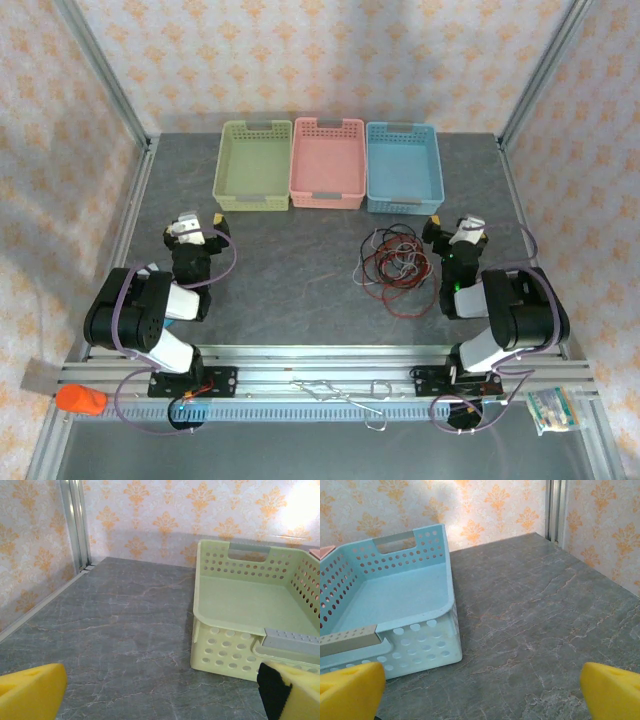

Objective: Untangle the cables

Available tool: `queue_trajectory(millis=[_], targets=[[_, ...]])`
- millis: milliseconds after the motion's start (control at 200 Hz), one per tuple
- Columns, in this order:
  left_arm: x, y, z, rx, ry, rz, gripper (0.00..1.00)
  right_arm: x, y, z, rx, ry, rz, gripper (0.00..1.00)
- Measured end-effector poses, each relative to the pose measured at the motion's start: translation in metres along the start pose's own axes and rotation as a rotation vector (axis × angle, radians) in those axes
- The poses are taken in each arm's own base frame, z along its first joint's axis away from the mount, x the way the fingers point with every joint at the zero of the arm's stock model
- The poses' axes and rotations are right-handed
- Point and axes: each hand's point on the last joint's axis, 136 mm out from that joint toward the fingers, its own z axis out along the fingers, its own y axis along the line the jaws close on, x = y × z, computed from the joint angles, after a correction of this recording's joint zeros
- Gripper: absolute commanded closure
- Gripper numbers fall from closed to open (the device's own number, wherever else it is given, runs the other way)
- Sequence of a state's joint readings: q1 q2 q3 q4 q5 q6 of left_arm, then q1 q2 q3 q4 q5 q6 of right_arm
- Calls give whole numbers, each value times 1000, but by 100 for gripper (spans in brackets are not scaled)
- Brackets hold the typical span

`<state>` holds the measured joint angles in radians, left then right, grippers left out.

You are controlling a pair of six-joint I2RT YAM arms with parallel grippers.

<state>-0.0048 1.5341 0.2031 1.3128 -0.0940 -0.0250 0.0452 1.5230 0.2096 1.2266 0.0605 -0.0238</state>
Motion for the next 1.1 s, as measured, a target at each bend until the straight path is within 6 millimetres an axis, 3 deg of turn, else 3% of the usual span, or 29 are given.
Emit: queue_trajectory(millis=[726,856,956,1101], targets=[[0,-1,0,7,0,1,1,0,0,0,-1,0,0,0],[1,-9,-13,22,-10,30,0,-1,2,-2,-7,-4,-2,0],[-11,-20,-33,39,-57,50,0,-10,6,-11,-24,-30,0,0],[-48,-30,-50,42,-151,28,1,-41,11,-24,-43,-93,31,0]])
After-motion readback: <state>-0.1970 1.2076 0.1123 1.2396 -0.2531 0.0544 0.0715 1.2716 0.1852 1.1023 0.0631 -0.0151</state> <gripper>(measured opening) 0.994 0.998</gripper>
